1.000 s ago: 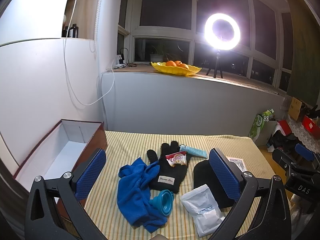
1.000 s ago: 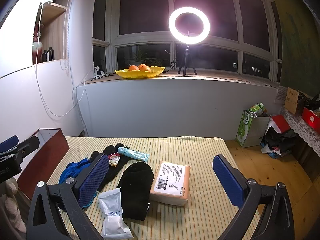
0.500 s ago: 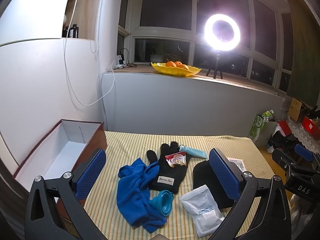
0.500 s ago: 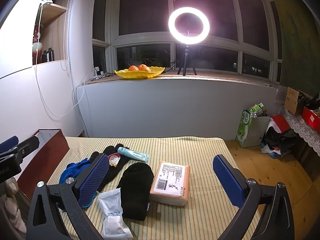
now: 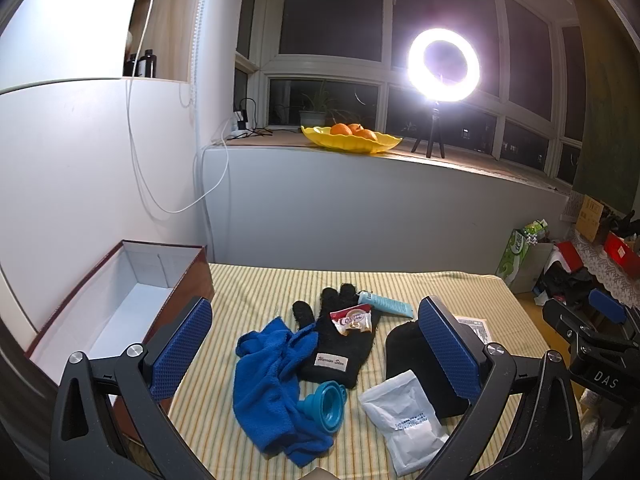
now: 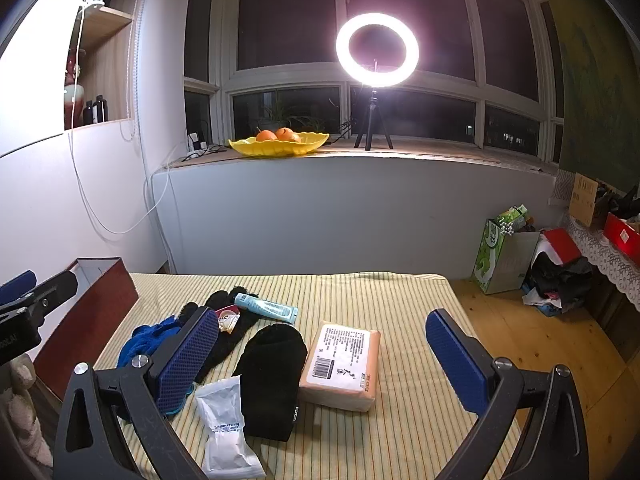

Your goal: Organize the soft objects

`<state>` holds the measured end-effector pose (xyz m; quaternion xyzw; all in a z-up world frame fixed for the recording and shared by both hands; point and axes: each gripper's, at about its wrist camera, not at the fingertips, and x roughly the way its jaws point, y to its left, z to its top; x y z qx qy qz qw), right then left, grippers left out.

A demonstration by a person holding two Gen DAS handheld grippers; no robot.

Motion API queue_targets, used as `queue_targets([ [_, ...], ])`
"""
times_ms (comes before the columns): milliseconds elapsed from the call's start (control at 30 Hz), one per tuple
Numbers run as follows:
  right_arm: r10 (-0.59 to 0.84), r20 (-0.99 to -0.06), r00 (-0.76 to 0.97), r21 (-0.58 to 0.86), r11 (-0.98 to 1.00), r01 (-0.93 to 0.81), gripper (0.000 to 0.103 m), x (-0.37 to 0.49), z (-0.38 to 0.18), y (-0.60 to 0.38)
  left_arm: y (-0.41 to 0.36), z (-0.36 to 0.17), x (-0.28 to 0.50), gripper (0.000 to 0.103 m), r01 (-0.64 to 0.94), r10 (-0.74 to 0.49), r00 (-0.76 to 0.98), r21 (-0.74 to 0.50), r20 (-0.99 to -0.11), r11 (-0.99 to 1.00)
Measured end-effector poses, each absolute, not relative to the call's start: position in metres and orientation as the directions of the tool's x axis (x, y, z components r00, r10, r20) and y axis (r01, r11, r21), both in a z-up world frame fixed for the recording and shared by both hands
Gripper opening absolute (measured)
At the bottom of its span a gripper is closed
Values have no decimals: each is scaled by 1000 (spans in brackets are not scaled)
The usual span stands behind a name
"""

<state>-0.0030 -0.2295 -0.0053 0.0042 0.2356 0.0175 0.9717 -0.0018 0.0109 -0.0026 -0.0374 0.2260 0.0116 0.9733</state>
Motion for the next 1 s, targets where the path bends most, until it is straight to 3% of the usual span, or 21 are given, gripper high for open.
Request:
queue_targets([
  [633,37,-477,878,23,999,-30,102,1,-12,-233,14,-6,-1,103,-46,11,893,-67,-451,997],
  [1000,100,-516,851,55,995,-84,102,6,-29,-245,56,-28,-7,103,-134,76,855,-76,-513,988],
])
